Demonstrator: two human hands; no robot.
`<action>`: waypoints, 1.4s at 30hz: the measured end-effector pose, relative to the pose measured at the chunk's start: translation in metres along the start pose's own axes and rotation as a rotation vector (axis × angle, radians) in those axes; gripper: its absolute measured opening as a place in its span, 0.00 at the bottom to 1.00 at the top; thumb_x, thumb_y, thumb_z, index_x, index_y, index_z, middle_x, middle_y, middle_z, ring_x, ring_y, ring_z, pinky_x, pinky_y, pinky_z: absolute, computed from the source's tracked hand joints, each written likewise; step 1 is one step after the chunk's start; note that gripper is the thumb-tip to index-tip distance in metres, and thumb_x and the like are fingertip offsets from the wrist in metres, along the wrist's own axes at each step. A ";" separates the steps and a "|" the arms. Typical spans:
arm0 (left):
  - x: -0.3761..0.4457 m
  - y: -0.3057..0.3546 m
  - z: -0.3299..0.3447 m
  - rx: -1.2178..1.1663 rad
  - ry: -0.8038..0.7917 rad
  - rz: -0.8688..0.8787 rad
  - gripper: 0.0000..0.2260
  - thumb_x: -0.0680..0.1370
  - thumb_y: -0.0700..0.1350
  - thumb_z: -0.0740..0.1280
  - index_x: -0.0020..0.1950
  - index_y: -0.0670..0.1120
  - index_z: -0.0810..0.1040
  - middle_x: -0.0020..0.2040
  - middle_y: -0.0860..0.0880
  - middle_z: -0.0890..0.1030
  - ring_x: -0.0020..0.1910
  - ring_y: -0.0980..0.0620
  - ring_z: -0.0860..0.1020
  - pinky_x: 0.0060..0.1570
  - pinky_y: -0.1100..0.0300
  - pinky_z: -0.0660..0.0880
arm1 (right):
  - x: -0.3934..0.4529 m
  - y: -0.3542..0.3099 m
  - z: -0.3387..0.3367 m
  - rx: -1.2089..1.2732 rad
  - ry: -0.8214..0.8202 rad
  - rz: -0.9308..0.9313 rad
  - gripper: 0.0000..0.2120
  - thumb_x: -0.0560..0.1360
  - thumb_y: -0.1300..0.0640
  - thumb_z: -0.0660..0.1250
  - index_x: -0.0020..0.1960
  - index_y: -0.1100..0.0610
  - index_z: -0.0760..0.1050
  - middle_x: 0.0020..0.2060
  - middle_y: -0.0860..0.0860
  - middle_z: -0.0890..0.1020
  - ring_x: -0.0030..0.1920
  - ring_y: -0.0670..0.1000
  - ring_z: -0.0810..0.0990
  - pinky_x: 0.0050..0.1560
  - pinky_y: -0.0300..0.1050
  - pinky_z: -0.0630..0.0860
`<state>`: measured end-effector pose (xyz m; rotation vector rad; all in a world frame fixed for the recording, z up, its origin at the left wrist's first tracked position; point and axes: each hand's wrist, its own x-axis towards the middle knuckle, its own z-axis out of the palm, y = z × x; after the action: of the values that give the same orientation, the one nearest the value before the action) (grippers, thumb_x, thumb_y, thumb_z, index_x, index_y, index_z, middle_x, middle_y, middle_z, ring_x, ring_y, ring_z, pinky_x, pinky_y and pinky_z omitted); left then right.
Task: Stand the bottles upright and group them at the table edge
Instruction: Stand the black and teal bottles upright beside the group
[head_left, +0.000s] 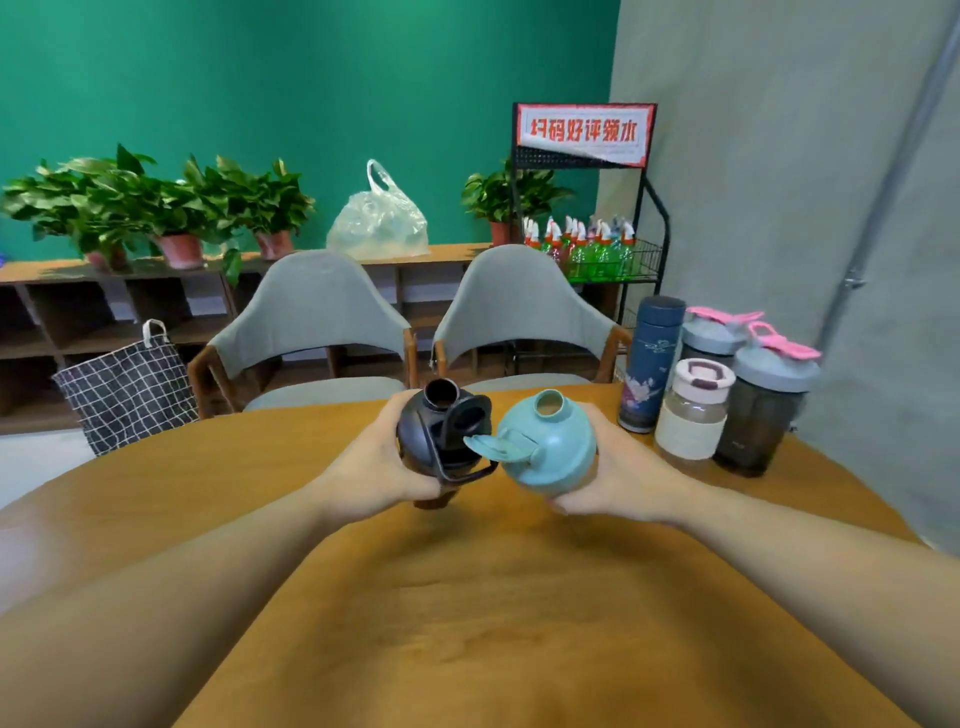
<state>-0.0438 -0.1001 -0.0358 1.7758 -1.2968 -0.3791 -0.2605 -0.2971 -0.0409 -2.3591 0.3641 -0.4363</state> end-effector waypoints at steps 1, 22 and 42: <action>0.005 0.009 0.014 -0.028 0.005 0.005 0.40 0.64 0.41 0.82 0.70 0.55 0.64 0.60 0.61 0.77 0.58 0.72 0.75 0.55 0.74 0.72 | -0.009 0.008 -0.008 0.028 0.029 0.022 0.44 0.62 0.53 0.81 0.72 0.47 0.61 0.63 0.43 0.75 0.64 0.42 0.75 0.67 0.47 0.73; 0.092 0.120 0.267 -0.378 -0.034 -0.062 0.43 0.66 0.42 0.81 0.73 0.55 0.59 0.65 0.57 0.72 0.64 0.58 0.71 0.50 0.74 0.68 | -0.141 0.164 -0.137 0.249 0.584 0.386 0.48 0.67 0.52 0.80 0.76 0.47 0.53 0.63 0.42 0.68 0.63 0.45 0.69 0.52 0.32 0.70; 0.119 0.125 0.313 -0.356 0.016 -0.047 0.44 0.66 0.41 0.81 0.73 0.54 0.58 0.61 0.60 0.71 0.63 0.58 0.71 0.51 0.75 0.67 | -0.136 0.214 -0.157 0.284 0.423 0.417 0.46 0.68 0.58 0.80 0.75 0.50 0.53 0.60 0.42 0.71 0.60 0.42 0.72 0.47 0.27 0.71</action>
<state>-0.2836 -0.3603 -0.0855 1.5063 -1.0991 -0.5829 -0.4769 -0.4922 -0.1066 -1.8415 0.9056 -0.7290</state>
